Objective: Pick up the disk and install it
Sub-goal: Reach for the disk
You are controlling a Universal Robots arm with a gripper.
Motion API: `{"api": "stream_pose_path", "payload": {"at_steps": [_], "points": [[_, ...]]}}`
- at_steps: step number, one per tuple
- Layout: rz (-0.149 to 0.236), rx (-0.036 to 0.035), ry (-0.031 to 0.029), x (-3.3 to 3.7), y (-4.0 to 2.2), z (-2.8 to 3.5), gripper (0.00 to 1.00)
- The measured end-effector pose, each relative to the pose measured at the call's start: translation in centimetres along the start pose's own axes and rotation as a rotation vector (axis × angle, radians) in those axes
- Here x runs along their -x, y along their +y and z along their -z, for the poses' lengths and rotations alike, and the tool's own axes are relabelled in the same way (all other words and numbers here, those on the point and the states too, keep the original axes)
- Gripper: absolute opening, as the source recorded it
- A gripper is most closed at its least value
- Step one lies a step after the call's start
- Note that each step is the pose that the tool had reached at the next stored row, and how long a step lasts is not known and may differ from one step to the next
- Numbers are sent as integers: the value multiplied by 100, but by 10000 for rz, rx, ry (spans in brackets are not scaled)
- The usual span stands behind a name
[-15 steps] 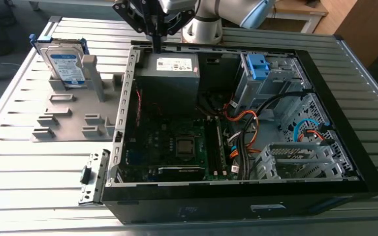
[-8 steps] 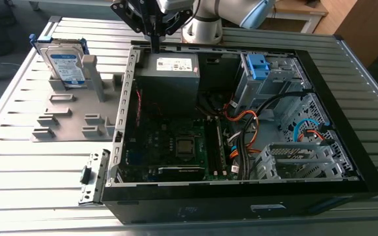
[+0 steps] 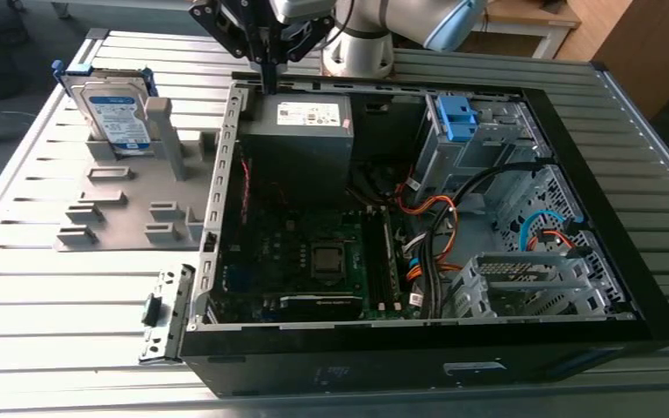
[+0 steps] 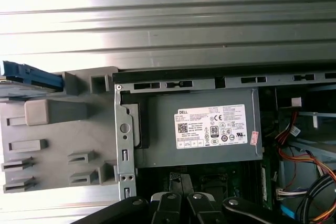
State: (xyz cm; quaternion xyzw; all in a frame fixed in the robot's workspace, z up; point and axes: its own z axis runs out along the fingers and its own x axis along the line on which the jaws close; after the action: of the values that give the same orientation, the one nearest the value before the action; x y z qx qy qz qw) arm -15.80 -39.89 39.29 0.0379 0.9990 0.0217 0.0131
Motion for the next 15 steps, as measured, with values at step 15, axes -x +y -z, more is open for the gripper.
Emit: {"api": "stream_pose_path", "payload": {"at_steps": [15], "points": [[-1, 0, 0, -98, -8, 1, 11]]}}
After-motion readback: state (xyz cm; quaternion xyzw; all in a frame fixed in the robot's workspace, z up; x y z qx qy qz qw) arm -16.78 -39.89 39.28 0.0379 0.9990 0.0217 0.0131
